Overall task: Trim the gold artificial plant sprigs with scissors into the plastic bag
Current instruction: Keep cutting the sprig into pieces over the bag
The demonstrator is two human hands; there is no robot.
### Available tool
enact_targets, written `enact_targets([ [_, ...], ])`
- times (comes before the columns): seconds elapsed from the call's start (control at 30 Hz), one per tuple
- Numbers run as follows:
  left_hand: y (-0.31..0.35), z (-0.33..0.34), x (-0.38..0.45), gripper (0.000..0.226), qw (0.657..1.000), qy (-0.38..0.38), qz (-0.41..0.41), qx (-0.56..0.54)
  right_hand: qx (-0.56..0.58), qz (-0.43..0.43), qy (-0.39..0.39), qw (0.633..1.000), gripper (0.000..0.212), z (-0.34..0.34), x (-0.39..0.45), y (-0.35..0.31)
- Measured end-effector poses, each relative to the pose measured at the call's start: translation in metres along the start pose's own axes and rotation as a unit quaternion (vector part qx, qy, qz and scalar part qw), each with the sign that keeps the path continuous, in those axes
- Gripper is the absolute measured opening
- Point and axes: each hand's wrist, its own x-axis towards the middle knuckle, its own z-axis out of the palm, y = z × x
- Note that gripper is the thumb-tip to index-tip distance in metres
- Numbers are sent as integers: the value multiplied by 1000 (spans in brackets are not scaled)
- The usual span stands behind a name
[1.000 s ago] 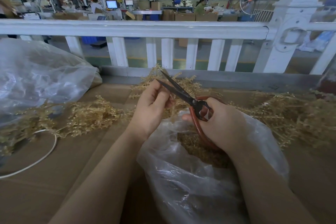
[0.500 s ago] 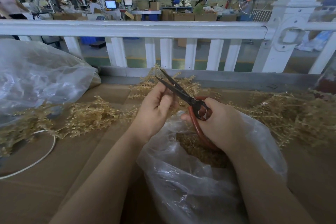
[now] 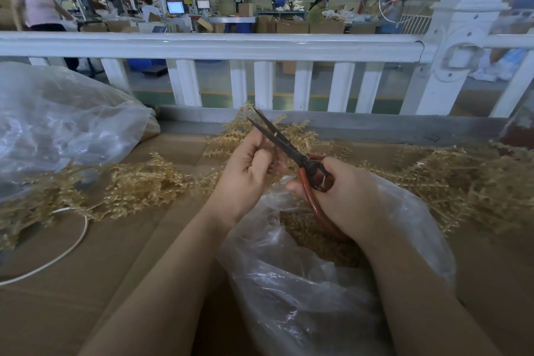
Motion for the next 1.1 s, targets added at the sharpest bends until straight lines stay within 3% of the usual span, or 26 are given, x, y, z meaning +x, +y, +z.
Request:
enact_targets([
  [0.27,1,-1,0,25,1000,-8,7,11,0,-9,6,1000,58,-1,0,-1],
  [0.37,1,-1,0,25,1000,-10,4,0,-11,-18,13,1000,64,-1,0,-2],
  [0.57,2,1,-1,24,999,-2,2,-37,5,-11,0,1000,50,-2,1,-4],
  [0.73,-4,-2,0,23,991,42,-52,-118,77,36,17,996,71,-4,1,-6],
  [0.83,-6,-4,3,24,983,70,-80,-153,119,77,20,990,70,-7,4,-7],
  [1.1,0,2,4,26,967,64,-102,-224,197,134,-2,971,31,-6,10,-4],
])
